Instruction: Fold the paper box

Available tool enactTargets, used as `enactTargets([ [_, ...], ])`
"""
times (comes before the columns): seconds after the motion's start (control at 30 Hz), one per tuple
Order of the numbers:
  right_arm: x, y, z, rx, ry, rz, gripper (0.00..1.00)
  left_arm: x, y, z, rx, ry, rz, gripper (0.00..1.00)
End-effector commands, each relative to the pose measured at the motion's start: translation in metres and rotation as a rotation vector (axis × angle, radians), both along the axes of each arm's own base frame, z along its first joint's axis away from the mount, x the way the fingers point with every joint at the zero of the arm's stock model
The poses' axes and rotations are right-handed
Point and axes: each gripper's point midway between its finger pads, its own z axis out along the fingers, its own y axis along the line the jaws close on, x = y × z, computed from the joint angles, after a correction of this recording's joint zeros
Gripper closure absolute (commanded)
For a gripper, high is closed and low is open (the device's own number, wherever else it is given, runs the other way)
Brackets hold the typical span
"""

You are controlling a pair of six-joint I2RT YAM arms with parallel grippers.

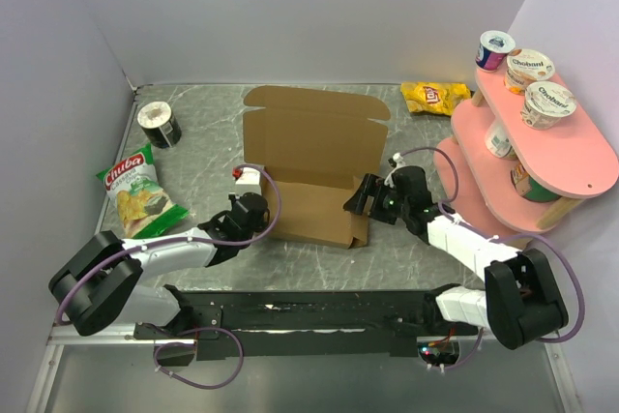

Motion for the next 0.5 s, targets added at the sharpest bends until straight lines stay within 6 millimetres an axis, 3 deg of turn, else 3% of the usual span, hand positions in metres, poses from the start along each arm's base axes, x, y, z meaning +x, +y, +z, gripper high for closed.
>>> enactTargets([
  [0.0,0.018,0.01,0.03,0.0,-0.11,-0.003,0.1,0.005,-0.006,0.006,-0.015,-0.025,-0.009,0.99],
  [0.27,0.018,0.014,0.049,0.021,-0.168,0.004,0.1,0.005,-0.009,0.003,-0.012,-0.015,-0.016,0.99],
  [0.47,0.018,0.02,0.041,0.052,-0.142,0.013,0.15,0.005,-0.009,0.003,-0.011,-0.015,-0.02,0.99],
])
